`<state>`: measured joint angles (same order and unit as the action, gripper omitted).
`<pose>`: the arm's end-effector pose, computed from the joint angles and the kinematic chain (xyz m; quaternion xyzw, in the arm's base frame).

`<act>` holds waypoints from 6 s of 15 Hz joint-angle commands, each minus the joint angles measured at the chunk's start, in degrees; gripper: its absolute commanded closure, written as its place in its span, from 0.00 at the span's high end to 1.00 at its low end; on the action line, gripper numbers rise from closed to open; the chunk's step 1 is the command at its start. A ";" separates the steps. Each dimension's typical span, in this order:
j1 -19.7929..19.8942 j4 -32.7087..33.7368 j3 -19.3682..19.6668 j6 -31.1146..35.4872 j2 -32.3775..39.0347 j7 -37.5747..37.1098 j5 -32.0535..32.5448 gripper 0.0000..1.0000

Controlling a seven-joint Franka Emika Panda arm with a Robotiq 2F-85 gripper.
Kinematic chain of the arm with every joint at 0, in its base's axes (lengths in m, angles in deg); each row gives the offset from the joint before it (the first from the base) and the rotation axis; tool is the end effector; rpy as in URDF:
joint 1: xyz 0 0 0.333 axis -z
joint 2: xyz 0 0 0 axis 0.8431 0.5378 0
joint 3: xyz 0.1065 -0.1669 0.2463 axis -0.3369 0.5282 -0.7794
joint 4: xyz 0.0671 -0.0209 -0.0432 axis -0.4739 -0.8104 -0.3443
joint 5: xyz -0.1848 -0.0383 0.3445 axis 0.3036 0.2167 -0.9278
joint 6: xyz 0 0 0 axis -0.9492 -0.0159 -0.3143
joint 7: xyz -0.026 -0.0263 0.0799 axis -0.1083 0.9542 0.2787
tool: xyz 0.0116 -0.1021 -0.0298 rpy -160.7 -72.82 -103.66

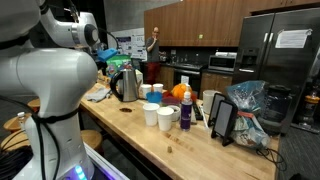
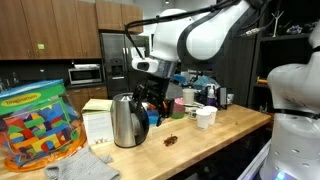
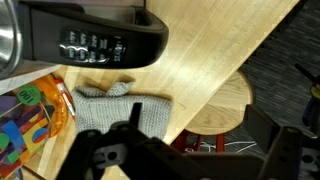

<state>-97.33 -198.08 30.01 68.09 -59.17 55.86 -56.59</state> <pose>0.3029 0.2824 0.3701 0.5583 0.8145 0.1532 0.0385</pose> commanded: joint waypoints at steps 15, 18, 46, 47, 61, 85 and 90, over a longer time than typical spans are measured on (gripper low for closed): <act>10.89 -2.39 -10.28 -2.39 -3.16 -8.73 13.91 1.00; 13.35 -3.02 -13.22 -1.77 -3.90 -12.74 18.50 1.00; 23.73 -3.27 -21.17 6.63 0.16 -44.29 51.67 1.00; 23.72 -3.14 -21.55 6.32 -0.11 -44.89 52.40 1.00; 26.04 -2.13 -23.19 5.64 -0.08 -51.37 61.69 1.00; 26.50 -1.03 -23.37 6.50 3.18 -53.73 64.63 1.00; 26.42 -0.51 -23.39 6.33 3.84 -53.82 64.81 1.00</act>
<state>-72.02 -199.62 7.22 73.88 -56.28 3.83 5.72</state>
